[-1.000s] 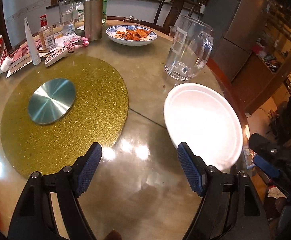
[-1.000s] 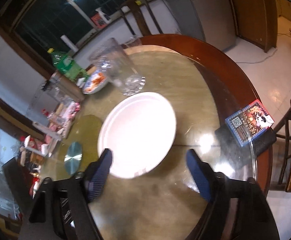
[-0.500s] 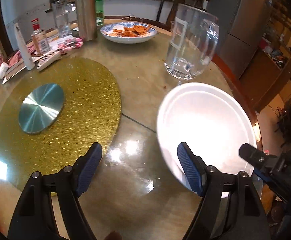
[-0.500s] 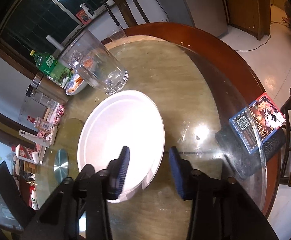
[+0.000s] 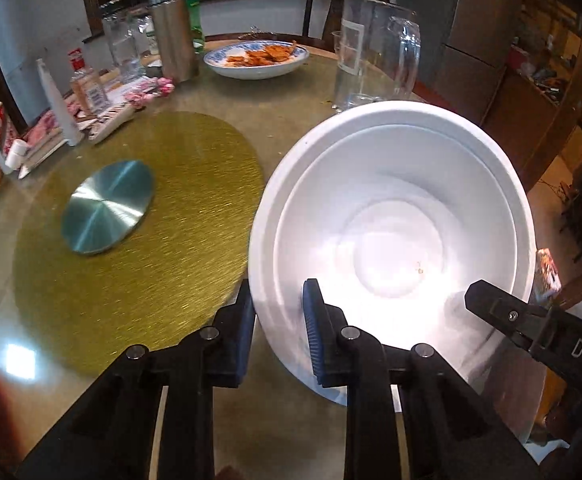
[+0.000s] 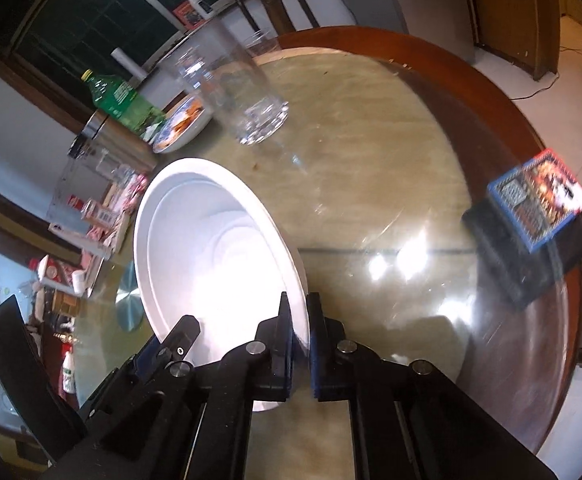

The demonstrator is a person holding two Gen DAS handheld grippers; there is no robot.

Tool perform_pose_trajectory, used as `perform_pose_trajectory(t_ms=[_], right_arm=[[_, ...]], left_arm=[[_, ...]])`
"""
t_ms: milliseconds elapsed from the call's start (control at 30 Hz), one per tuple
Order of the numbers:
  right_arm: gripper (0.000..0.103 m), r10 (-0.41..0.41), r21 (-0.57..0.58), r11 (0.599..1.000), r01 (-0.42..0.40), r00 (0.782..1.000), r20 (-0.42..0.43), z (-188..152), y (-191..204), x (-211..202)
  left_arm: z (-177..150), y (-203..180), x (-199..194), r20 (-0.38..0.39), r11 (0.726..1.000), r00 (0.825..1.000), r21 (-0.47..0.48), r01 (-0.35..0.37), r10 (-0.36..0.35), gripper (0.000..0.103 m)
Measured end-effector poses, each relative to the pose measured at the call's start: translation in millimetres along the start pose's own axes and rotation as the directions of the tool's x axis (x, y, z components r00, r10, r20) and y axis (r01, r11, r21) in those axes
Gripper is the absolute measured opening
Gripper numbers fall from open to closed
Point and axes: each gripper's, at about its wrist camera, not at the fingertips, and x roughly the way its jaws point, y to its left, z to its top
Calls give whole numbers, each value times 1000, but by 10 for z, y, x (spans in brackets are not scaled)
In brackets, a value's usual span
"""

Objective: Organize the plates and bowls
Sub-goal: 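Close both grippers on the rim of the white bowl, then carry the white bowl with both grippers over the red plate stack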

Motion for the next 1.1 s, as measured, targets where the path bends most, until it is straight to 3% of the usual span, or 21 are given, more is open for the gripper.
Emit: perform_pose_trajectory(t_ms=[533, 1100], right_arm=[[6, 69, -169, 983, -71, 997, -13, -914, 806, -239], [7, 155, -387, 909, -156, 987, -33, -1723, 1925, -516]], left_arm=[[-575, 906, -603, 63, 995, 996, -75, -60, 64, 21], [-1013, 1948, -1297, 144, 970, 979, -220, -109, 143, 21]])
